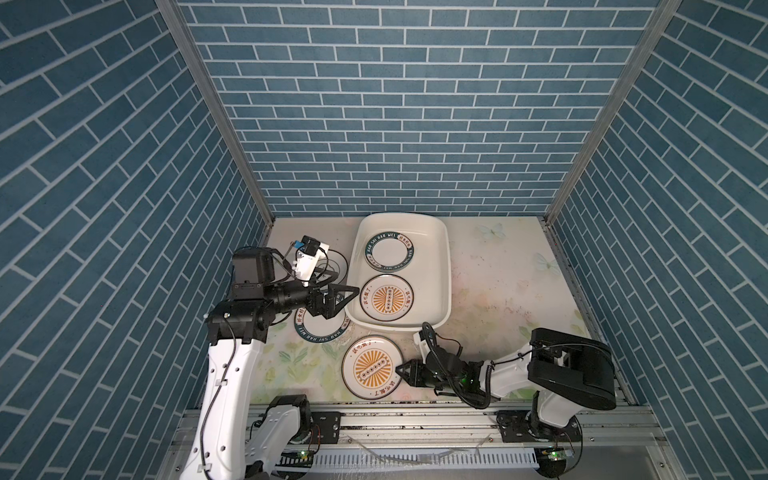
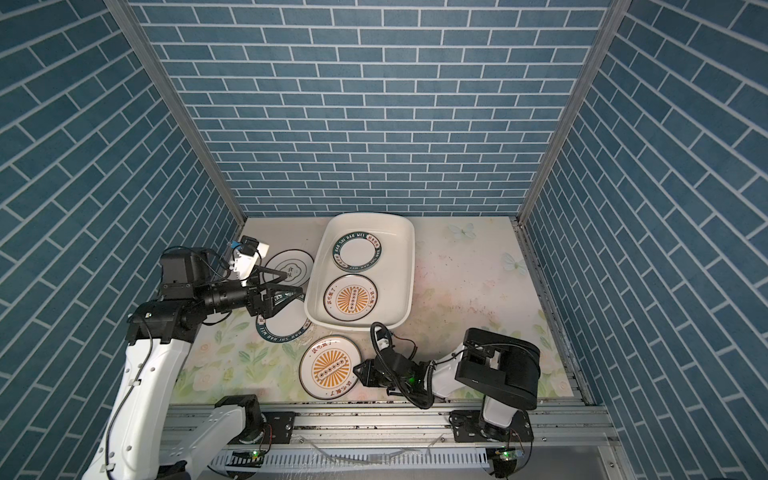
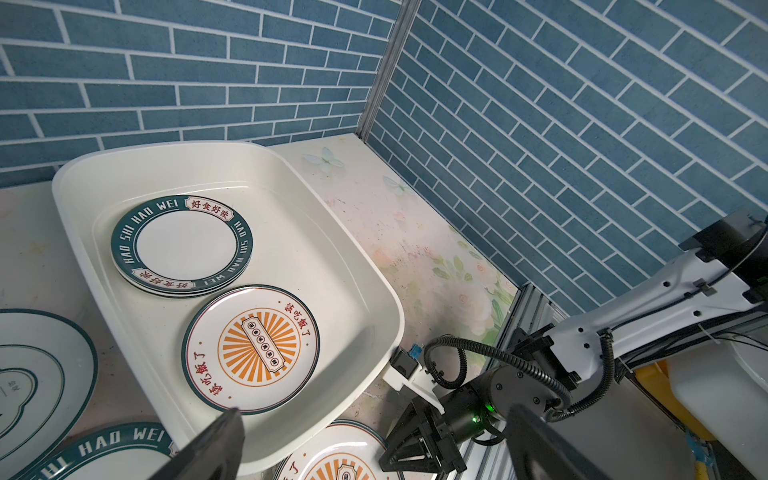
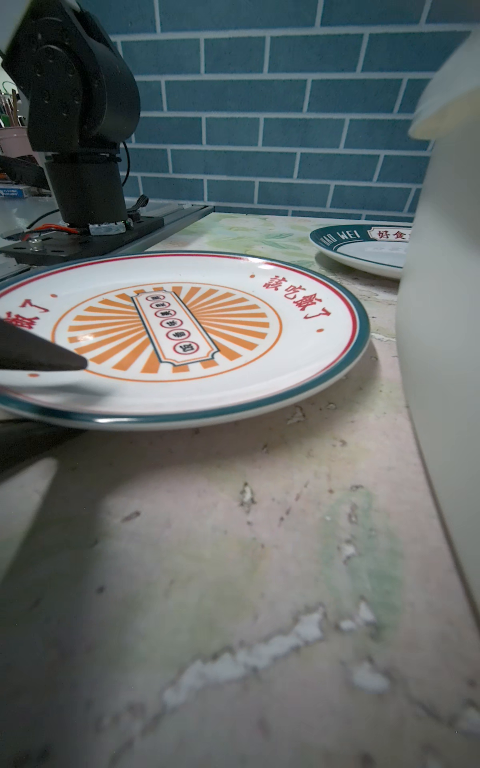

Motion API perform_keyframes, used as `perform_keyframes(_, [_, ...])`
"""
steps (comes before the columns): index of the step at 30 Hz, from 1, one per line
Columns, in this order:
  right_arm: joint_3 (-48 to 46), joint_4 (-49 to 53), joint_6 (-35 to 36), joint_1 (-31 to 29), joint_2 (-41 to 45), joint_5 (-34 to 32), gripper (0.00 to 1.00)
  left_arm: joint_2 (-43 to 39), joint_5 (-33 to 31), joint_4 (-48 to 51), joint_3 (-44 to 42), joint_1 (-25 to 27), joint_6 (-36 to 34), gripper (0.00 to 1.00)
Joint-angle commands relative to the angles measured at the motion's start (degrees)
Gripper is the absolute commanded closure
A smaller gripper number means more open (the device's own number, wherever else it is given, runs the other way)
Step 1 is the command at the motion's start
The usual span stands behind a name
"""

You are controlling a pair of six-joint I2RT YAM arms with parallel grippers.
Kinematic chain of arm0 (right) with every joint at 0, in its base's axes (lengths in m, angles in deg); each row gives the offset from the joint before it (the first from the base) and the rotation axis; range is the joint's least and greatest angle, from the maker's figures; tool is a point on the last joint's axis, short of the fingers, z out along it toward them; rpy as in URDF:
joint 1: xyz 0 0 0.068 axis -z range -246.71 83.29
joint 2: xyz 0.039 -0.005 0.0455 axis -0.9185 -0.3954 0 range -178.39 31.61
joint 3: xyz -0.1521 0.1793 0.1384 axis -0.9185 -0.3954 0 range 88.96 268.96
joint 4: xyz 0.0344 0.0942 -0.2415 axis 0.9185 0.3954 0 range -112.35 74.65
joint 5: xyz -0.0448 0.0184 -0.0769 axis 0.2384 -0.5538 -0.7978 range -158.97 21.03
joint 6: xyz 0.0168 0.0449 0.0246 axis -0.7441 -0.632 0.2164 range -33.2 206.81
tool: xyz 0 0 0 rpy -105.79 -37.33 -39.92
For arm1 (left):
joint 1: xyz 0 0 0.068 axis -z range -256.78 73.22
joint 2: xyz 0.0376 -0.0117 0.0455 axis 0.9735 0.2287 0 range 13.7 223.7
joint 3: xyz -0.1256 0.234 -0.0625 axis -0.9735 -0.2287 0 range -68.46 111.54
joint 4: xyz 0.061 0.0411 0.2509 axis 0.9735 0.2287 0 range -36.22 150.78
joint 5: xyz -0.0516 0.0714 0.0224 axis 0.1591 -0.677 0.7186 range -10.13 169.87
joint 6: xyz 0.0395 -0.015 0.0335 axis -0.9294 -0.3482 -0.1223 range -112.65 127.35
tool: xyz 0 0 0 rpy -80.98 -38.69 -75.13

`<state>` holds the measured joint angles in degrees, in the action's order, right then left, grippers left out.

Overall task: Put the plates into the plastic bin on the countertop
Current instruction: 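Close the right gripper on the sunburst plate's rim and tilt it up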

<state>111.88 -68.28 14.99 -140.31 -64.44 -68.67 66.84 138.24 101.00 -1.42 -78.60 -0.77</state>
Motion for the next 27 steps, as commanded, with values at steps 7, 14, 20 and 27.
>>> perform_keyframes(7, [-1.83,-4.26,-3.84,-1.29,-2.24,-3.74,0.84,-0.86,1.4,-0.82,0.3,0.32,0.91,0.0])
perform_keyframes(14, [-2.7,-5.19,-4.48,-1.89,-2.3,-5.17,0.89,-1.37,1.54,-0.94,0.05,0.33,0.98,0.01])
perform_keyframes(20, [-3.59,-7.02,-5.09,-2.18,-2.82,-5.71,0.92,-1.68,1.66,-0.81,0.1,0.33,0.95,0.0])
perform_keyframes(27, [-5.83,-15.08,-6.83,-2.15,-4.11,-6.16,0.98,-1.7,1.75,-1.07,0.15,0.33,1.1,0.0])
